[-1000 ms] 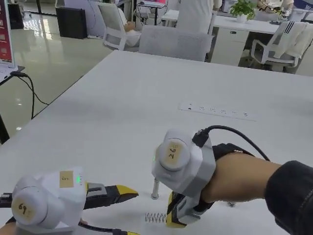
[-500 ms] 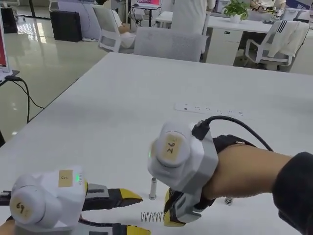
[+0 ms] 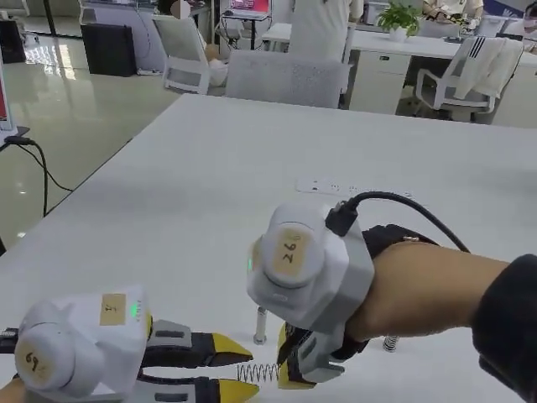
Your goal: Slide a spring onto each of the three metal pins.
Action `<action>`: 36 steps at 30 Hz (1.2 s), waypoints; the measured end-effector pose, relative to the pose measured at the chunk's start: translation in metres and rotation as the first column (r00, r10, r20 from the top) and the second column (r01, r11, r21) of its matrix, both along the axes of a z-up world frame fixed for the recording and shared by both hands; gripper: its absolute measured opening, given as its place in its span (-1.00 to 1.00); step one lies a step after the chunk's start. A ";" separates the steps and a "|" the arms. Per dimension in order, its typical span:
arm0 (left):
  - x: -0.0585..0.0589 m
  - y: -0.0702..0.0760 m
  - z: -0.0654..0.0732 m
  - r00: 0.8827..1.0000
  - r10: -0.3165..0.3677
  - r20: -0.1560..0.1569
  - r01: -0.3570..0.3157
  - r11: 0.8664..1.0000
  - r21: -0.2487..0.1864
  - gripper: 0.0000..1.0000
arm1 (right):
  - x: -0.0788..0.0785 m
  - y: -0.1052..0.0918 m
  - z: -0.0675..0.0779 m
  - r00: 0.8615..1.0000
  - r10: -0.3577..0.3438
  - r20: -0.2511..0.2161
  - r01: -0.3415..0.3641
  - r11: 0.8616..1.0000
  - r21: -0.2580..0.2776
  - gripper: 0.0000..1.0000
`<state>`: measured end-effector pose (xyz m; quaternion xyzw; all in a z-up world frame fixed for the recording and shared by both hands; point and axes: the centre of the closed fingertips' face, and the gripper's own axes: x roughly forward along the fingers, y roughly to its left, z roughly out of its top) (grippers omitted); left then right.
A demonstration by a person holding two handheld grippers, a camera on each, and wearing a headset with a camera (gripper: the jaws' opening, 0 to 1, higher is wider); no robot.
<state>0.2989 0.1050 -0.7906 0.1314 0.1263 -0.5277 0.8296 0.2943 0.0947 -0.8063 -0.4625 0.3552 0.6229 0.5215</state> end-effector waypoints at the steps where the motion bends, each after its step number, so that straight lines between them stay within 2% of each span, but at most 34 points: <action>1: 0.000 0.000 0.000 1.000 -0.001 0.001 0.001 1.000 0.000 -0.85 | 0.000 0.000 0.000 1.000 0.002 0.000 -0.002 1.000 0.001 -0.85; 5: -0.002 0.000 0.000 1.000 -0.011 0.006 0.011 1.000 0.005 -0.91 | -0.001 0.001 0.001 1.000 0.009 0.008 -0.009 1.000 0.004 -0.85; 16: -0.003 -0.001 -0.001 0.999 -0.029 0.023 0.028 0.999 0.021 -0.94 | 0.000 0.002 0.002 1.000 0.011 0.006 -0.011 1.000 0.016 -0.84; 24: -0.004 -0.001 -0.002 0.999 -0.029 0.015 0.028 0.999 0.020 -0.95 | 0.000 0.001 0.000 1.000 0.007 -0.004 -0.007 1.000 0.023 -0.81; 31: -0.004 -0.002 0.002 0.999 -0.029 0.016 0.029 1.000 0.001 -0.95 | 0.001 -0.003 -0.006 1.000 -0.003 -0.016 0.003 1.000 0.015 -0.77; 36: -0.003 -0.003 0.008 0.999 -0.030 0.030 0.031 0.999 -0.015 -0.95 | 0.000 -0.003 -0.008 1.000 -0.007 -0.024 0.007 1.000 0.016 -0.78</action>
